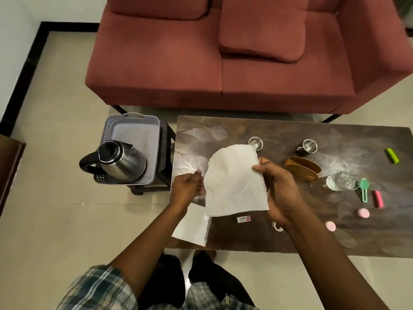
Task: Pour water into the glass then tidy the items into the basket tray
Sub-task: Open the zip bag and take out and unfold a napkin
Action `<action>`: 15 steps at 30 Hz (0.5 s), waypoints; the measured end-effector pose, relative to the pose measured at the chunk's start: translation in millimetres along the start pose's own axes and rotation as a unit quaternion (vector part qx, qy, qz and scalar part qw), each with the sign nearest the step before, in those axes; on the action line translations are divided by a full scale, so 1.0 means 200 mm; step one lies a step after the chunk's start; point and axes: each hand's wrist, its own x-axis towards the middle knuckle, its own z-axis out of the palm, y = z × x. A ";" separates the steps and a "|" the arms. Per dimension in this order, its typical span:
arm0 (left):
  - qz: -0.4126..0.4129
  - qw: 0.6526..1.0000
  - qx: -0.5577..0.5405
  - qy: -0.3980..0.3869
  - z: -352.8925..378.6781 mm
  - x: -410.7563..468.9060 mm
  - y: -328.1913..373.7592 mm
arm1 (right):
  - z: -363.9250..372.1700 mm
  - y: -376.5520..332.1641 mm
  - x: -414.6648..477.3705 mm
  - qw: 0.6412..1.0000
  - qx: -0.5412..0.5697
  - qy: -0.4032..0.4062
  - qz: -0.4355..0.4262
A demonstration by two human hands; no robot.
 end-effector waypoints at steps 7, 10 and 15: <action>-0.015 0.983 -0.148 -0.110 -0.14 -0.41 0.17 | 0.10 -0.07 -0.12 1.000 0.000 0.013 -0.012; 0.027 0.976 -0.171 -0.131 -0.18 -0.56 0.23 | 0.15 -0.08 -0.16 0.999 0.008 0.007 -0.030; 0.075 0.971 -0.195 -0.120 -0.27 -0.72 0.33 | 0.25 -0.12 -0.26 0.997 -0.017 -0.024 -0.076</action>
